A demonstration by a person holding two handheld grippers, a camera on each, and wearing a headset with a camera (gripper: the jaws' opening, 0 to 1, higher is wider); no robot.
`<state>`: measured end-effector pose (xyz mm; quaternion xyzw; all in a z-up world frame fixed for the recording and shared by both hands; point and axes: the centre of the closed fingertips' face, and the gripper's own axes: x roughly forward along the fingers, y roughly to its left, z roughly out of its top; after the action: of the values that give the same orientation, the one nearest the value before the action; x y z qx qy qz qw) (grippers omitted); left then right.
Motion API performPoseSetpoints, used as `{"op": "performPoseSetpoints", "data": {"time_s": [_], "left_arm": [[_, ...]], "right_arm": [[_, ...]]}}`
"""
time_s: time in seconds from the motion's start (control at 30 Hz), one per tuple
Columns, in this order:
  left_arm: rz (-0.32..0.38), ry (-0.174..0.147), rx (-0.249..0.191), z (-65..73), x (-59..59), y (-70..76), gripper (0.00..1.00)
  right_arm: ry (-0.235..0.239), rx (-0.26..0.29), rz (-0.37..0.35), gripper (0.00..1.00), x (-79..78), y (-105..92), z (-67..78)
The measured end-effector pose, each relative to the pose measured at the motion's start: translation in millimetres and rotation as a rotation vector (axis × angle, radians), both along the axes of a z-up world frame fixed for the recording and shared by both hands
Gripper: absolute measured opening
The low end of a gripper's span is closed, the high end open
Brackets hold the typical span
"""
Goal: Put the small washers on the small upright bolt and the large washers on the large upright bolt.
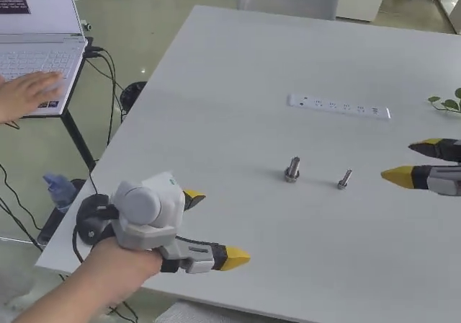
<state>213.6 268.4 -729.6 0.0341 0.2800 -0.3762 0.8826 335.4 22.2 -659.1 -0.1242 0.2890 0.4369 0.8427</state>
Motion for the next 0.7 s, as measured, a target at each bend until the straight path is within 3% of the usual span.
{"op": "performPoseSetpoints", "data": {"time_s": [0.17, 0.27, 0.37, 0.43, 0.7], "left_arm": [[0.005, -0.01, -0.003, 4.2, -1.0, -5.2, 0.83], [0.009, -0.016, -0.01, 6.2, -0.4, -8.1, 0.84], [0.012, -0.016, -0.014, 7.7, -0.7, -10.8, 0.84], [0.018, -0.019, -0.02, 8.1, -0.3, -11.4, 0.84], [0.044, -0.037, -0.041, 11.8, -3.5, -16.0, 0.86]], "right_arm": [[-0.001, 0.019, -0.022, 0.59, -25.1, -15.5, -10.1], [-0.009, 0.065, -0.035, 0.61, -40.4, -19.9, -15.7], [-0.004, 0.106, -0.048, 0.65, -51.6, -22.1, -20.3], [0.023, 0.136, -0.063, 0.67, -61.3, -24.1, -26.2], [0.007, 0.212, -0.114, 0.82, -86.3, -35.6, -42.8]]}}
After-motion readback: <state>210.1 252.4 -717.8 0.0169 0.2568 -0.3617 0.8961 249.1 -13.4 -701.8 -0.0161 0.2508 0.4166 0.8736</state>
